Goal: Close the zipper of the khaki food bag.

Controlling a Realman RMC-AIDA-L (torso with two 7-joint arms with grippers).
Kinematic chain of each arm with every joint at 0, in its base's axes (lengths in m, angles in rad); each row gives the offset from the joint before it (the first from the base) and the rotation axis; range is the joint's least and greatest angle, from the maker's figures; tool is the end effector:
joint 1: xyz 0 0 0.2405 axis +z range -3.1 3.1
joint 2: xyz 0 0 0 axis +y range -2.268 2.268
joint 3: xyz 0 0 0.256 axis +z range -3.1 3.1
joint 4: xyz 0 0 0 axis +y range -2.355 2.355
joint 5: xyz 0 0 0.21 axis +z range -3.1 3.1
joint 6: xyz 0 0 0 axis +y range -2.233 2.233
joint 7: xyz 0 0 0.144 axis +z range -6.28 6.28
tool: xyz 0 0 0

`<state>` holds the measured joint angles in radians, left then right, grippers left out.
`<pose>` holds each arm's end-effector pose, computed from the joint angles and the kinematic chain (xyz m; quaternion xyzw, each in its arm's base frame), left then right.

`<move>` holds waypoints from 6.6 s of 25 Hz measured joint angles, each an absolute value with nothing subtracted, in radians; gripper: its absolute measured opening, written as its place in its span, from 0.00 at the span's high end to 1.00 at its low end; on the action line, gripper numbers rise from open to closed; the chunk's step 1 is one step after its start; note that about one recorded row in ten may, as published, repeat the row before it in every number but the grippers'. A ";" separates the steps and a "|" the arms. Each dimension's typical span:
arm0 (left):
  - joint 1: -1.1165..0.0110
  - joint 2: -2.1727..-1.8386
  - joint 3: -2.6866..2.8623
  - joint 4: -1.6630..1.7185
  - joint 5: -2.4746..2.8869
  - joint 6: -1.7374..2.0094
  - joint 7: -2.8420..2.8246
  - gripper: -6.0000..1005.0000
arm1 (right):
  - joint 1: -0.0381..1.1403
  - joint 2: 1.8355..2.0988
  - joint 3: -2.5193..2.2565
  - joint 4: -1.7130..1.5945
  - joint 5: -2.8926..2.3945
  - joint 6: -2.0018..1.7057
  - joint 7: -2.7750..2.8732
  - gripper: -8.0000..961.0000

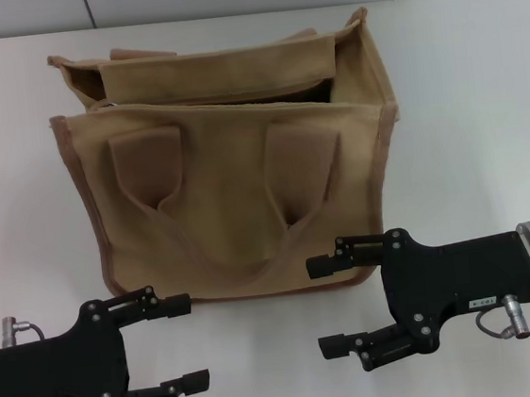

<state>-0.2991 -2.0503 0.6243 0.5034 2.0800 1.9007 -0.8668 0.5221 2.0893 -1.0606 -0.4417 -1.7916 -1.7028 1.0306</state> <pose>-0.3103 0.2093 -0.0052 -0.9444 -0.0987 -0.3066 0.0654 0.2346 0.2672 -0.0615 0.9534 -0.0682 -0.2915 0.0377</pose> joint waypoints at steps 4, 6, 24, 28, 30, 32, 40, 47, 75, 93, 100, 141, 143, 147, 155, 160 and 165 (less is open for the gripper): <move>-0.299 -2.048 0.623 0.524 2.080 1.906 -0.876 0.24 | 0.525 2.089 -1.060 -0.442 -1.792 -1.704 1.031 0.14; -0.297 -2.047 0.622 0.533 2.080 1.906 -0.877 0.24 | 0.525 2.089 -1.057 -0.445 -1.792 -1.707 1.031 0.14; -0.289 -2.054 0.622 0.539 2.080 1.902 -0.879 0.25 | 0.523 2.086 -1.056 -0.447 -1.792 -1.702 1.030 0.14; -0.290 -2.056 0.622 0.537 2.080 1.898 -0.879 0.26 | 0.519 2.087 -1.055 -0.444 -1.792 -1.701 1.025 0.14; -0.290 -2.058 0.621 0.535 2.080 1.897 -0.877 0.26 | 0.517 2.088 -1.055 -0.442 -1.792 -1.701 1.023 0.14; -0.290 -2.058 0.621 0.535 2.080 1.897 -0.877 0.26 | 0.517 2.088 -1.055 -0.442 -1.792 -1.701 1.023 0.14; -0.271 -2.067 0.598 0.532 2.070 1.890 -0.868 0.27 | 0.516 2.090 -1.056 -0.426 -1.786 -1.693 1.013 0.14; -0.206 -2.061 0.257 0.424 2.047 1.933 -0.763 0.27 | 0.519 2.091 -1.056 -0.367 -1.742 -1.675 0.958 0.14; -0.396 -2.072 0.042 0.225 1.872 1.651 -0.752 0.29 | 0.523 2.092 -1.055 -0.253 -1.637 -1.679 0.798 0.14; -0.370 -2.075 0.049 0.173 1.867 1.639 -0.655 0.30 | 0.528 2.092 -1.055 -0.245 -1.617 -1.675 0.796 0.14; -0.369 -2.075 0.047 0.166 1.865 1.647 -0.649 0.46 | 0.525 2.092 -1.055 -0.245 -1.615 -1.675 0.796 0.14; -0.380 -2.076 0.063 0.153 1.873 1.926 -0.854 0.92 | 0.709 2.092 -1.063 -0.106 -1.105 -1.704 1.389 0.14; -0.382 -2.075 0.062 0.153 1.869 1.922 -0.855 0.92 | 0.733 2.092 -1.065 -0.102 -1.107 -1.680 1.528 0.14; -0.388 -2.073 0.057 0.153 1.867 1.921 -0.856 0.92 | 0.782 2.092 -1.067 -0.077 -1.109 -1.697 1.737 0.14; -0.416 -2.073 0.063 0.153 1.869 1.914 -0.856 0.92 | 0.835 2.092 -1.047 -0.041 -1.083 -1.675 2.309 0.14; -0.435 -2.075 0.064 0.150 1.871 1.910 -0.856 0.92 | 0.858 2.092 -1.108 -0.036 -1.100 -1.602 2.492 0.14; -0.447 -2.075 0.064 0.145 1.868 1.910 -0.855 0.92 | 0.895 2.092 -1.154 -0.037 -1.101 -1.576 2.515 0.14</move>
<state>-0.4468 -2.0755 0.0645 0.1451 1.8679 1.9105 -0.8546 0.8946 2.0923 -1.1544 -0.0371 -1.1014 -1.5760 2.5145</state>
